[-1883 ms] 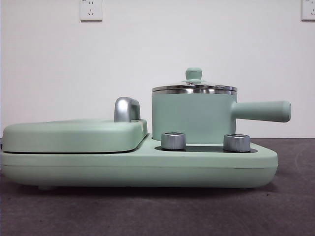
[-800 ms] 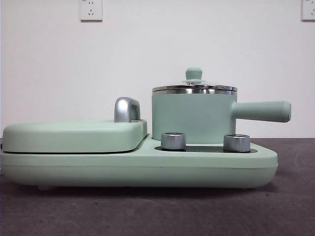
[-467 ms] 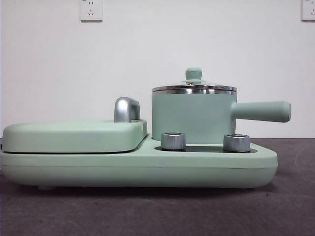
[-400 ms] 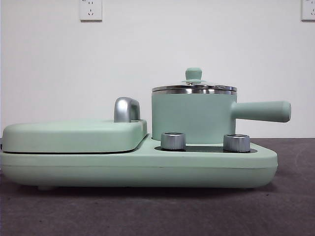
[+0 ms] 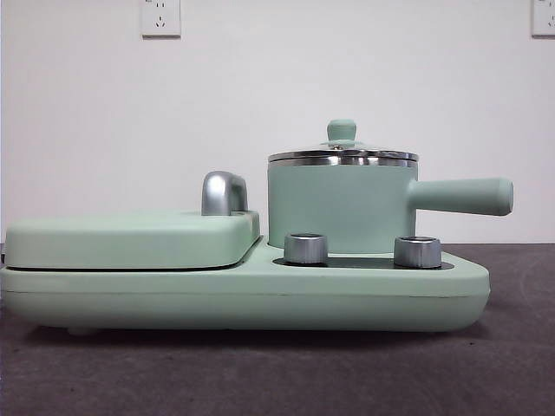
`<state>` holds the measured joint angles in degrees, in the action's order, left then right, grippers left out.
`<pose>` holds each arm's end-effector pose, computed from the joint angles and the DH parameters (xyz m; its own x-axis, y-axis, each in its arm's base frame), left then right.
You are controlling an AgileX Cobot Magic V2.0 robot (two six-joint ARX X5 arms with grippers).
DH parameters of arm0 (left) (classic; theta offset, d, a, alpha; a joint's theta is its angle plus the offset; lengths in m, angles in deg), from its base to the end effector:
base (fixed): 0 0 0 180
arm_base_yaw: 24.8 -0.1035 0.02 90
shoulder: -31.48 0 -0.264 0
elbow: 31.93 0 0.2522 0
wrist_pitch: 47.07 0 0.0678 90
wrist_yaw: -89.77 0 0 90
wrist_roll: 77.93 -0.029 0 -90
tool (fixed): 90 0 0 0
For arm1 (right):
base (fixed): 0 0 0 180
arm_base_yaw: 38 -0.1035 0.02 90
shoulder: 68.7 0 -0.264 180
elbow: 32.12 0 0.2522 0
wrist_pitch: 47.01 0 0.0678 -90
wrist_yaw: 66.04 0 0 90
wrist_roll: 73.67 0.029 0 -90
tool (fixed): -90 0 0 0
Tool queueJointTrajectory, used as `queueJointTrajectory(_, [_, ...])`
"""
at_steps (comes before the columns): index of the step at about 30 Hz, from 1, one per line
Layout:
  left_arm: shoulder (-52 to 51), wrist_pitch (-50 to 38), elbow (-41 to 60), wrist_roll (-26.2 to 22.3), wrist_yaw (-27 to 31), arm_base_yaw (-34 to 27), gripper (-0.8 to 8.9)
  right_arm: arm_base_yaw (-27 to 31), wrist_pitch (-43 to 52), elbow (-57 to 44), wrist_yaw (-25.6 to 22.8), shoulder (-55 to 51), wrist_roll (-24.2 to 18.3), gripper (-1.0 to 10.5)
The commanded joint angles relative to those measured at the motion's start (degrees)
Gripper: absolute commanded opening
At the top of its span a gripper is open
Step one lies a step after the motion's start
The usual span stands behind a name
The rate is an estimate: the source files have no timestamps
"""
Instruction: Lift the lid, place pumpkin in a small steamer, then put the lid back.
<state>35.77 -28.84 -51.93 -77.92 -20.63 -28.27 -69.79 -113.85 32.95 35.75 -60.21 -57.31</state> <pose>0.0948 -0.0044 0.1874 0.9558 -0.2913 -0.0412 0.2909 0.9566 -0.0155 -0.0095 0.0011 0.3358 0.7111 0.6811 -0.1744 -0.6161 0.7232 0.3121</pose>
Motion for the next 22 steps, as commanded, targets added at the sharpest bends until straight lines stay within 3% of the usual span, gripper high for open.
queueJointTrajectory(1, [-1.53, -1.11, 3.13, 3.37, 1.9, -1.22, 0.06, -0.33, 0.68, 0.46, 0.02, 0.0, -0.31, 0.2])
queueJointTrajectory(3, [-3.19, -1.01, 5.38, 5.66, 5.11, -1.53, 0.06, -0.33, 0.68, 0.46, 0.02, 0.0, -0.31, 0.2])
queueJointTrajectory(12, [-4.11, 2.84, 5.49, 5.42, 20.96, -1.79, 0.06, -0.33, 0.76, 0.46, 0.0, 0.0, -0.31, 0.2])
queueJointTrajectory(22, [-4.11, 6.4, 5.49, 5.01, 21.92, 0.15, 0.06, -0.33, 0.76, 0.48, 0.02, 0.0, -0.31, 0.2])
